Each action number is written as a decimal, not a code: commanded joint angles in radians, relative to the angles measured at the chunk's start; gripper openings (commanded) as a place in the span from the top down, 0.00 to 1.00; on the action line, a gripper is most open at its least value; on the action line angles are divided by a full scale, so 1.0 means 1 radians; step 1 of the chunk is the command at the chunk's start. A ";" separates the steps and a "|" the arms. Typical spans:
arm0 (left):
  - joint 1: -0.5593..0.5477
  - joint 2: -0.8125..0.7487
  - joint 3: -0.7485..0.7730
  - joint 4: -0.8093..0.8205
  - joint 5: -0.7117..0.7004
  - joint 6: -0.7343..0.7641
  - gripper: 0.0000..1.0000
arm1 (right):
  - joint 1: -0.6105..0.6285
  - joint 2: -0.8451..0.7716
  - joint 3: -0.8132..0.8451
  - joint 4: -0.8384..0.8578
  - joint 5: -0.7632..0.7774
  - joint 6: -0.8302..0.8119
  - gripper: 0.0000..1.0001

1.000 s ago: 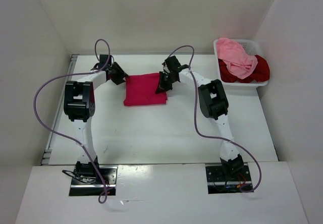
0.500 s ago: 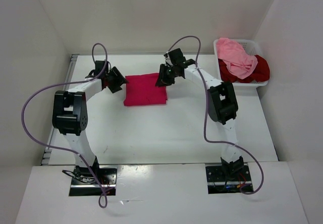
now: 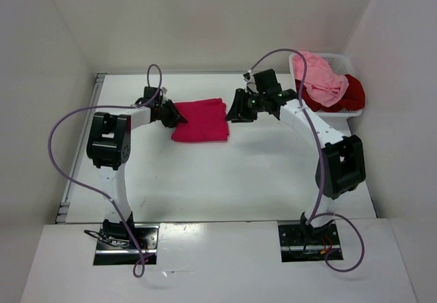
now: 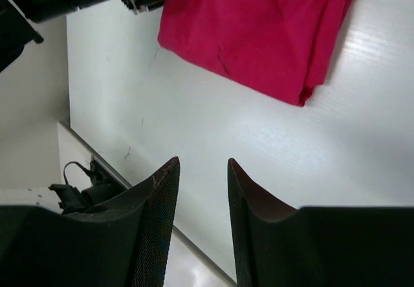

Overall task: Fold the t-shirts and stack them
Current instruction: Put the neatly folded tshirt into the corner of the board with the left arm, then grab crumpled tshirt from bin with the right arm

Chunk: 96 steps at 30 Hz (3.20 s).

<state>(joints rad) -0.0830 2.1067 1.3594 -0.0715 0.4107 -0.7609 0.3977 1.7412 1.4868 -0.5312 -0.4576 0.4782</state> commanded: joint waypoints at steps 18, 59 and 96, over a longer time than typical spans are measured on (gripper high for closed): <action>0.356 0.127 0.569 -0.149 -0.064 -0.026 0.96 | -0.007 -0.140 -0.255 0.051 -0.035 0.014 0.56; 0.013 -0.720 -0.352 -0.145 -0.182 0.004 0.85 | -0.160 -0.203 0.027 0.045 0.511 0.050 0.99; -0.360 -0.591 -0.399 -0.112 -0.085 0.000 0.50 | -0.599 0.621 0.689 -0.064 0.640 0.269 0.45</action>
<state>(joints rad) -0.4412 1.5021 0.9157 -0.1967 0.3359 -0.7624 -0.1967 2.3444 2.1345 -0.5640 0.1478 0.7177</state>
